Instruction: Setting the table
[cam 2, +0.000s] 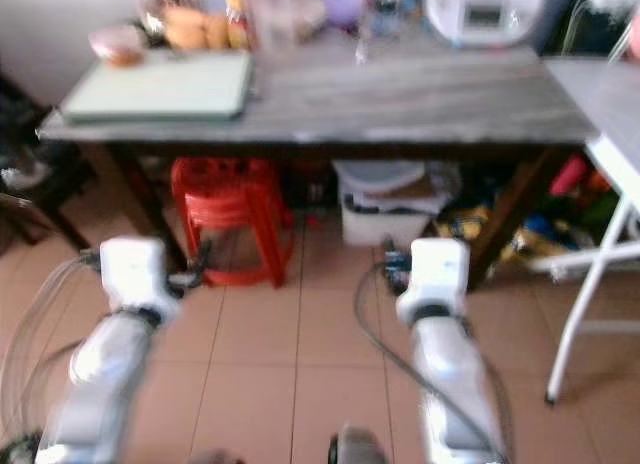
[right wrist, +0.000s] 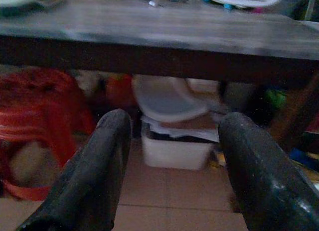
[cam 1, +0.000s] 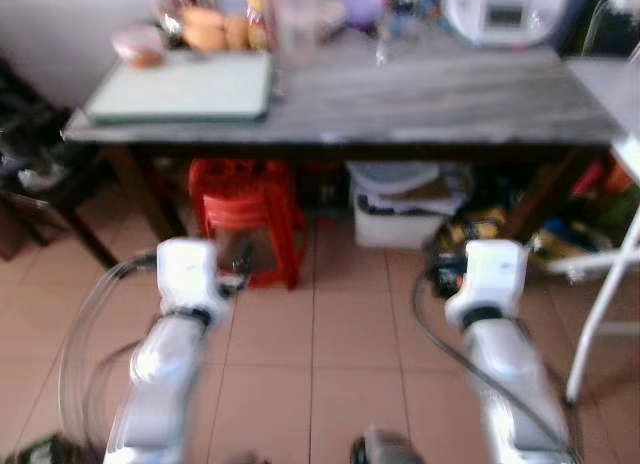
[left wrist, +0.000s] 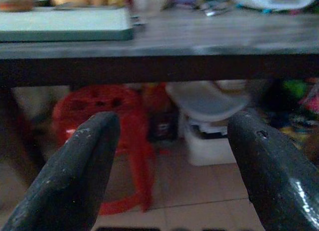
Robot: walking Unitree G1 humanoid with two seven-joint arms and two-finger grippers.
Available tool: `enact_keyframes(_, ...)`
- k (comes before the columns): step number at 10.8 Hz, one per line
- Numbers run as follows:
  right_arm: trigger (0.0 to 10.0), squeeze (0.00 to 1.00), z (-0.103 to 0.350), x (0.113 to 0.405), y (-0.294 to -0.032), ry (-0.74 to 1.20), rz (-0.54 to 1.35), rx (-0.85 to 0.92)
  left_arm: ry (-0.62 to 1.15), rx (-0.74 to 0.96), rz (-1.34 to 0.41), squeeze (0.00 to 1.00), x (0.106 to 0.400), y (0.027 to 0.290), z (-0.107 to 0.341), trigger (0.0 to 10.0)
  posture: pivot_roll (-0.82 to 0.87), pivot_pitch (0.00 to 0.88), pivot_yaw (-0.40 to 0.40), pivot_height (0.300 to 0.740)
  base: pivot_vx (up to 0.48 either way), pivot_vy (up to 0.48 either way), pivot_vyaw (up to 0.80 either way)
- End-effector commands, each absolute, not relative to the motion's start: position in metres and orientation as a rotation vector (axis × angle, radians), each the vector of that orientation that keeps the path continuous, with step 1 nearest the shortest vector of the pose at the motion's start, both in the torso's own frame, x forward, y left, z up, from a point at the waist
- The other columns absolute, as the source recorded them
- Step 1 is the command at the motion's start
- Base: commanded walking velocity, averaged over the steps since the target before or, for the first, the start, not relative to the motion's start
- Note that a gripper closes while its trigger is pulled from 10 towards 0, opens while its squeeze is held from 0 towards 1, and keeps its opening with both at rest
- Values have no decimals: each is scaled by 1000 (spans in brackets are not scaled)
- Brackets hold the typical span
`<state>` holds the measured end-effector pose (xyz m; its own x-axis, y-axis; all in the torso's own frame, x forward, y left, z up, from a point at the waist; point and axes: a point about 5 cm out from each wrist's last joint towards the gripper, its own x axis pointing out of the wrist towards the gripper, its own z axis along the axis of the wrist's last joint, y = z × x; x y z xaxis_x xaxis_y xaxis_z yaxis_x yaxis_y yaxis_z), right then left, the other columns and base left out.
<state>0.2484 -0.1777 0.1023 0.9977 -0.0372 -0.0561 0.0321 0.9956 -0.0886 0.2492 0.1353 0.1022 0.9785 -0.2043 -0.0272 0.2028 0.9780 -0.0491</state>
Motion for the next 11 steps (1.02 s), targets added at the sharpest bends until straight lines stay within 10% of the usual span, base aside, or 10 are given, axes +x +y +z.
enact_keyframes(1,10000,0,106,249,-174,37,-22,-72,46,-29,-175,0,246,144,100,10000,-63,61,33,740,0,-285,0)
enact_keyframes(11,10000,0,104,247,-176,48,-22,-87,57,-30,-187,0,245,143,99,10000,-66,69,33,740,0,-310,-129)
